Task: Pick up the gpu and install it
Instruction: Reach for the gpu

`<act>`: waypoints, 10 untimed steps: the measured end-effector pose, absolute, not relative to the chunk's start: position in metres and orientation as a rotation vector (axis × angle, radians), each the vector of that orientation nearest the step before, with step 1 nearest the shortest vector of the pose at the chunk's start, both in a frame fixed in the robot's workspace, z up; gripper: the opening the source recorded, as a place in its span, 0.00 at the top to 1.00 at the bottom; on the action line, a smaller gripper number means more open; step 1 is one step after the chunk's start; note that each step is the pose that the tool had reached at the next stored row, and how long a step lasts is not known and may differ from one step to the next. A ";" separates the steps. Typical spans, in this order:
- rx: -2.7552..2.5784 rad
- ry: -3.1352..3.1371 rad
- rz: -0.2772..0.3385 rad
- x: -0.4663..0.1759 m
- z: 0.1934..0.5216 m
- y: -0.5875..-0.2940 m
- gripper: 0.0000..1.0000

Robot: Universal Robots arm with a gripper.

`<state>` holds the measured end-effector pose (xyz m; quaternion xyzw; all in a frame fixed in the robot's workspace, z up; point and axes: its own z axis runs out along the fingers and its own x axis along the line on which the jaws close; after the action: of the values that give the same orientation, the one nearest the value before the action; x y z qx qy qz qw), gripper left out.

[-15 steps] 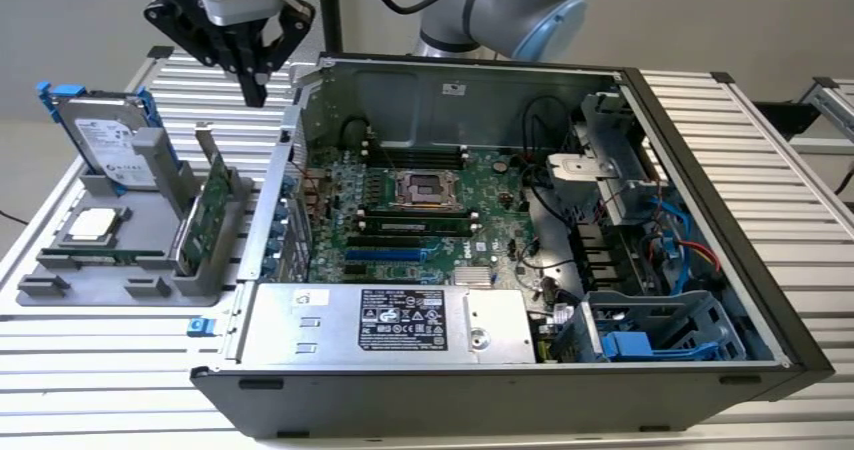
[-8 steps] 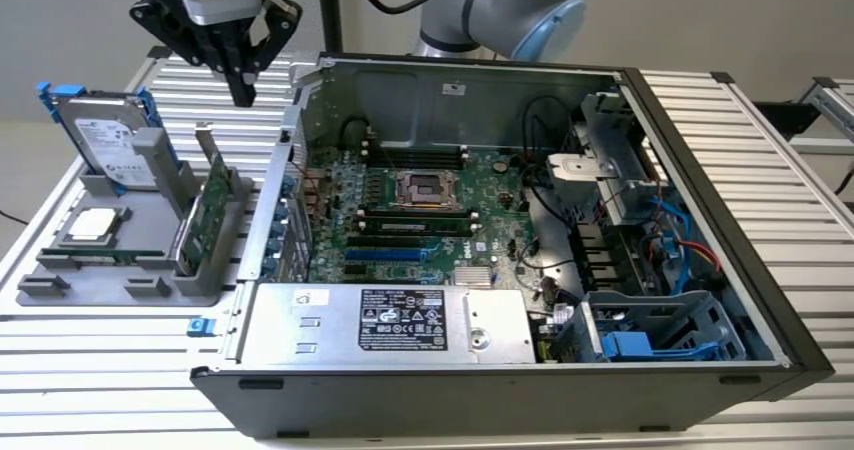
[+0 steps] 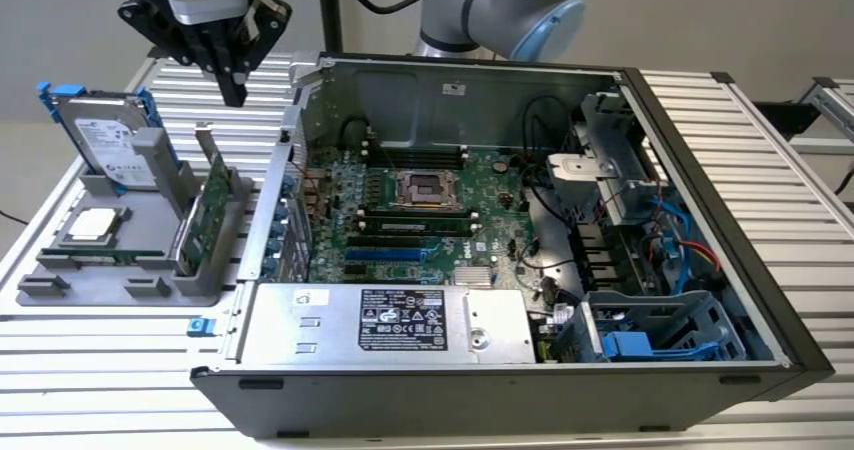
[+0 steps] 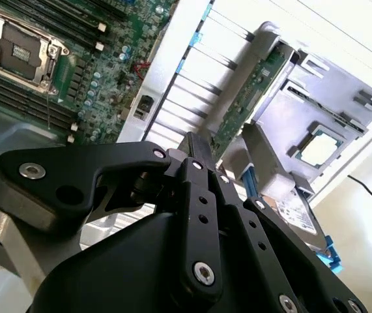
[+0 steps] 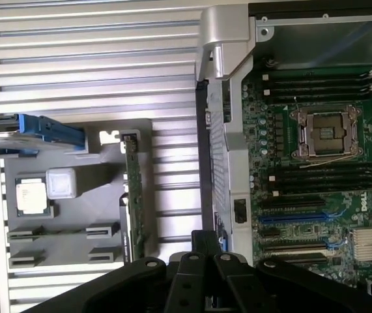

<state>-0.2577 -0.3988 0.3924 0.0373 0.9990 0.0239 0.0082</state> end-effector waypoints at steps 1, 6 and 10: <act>0.117 3.122 0.075 -0.259 0.392 -0.399 1.00; 0.117 3.122 0.075 -0.262 0.392 -0.399 1.00; 0.117 3.122 0.075 -0.264 0.392 -0.399 1.00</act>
<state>-0.2643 -0.3988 0.3923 0.0373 0.9990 0.0239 0.0082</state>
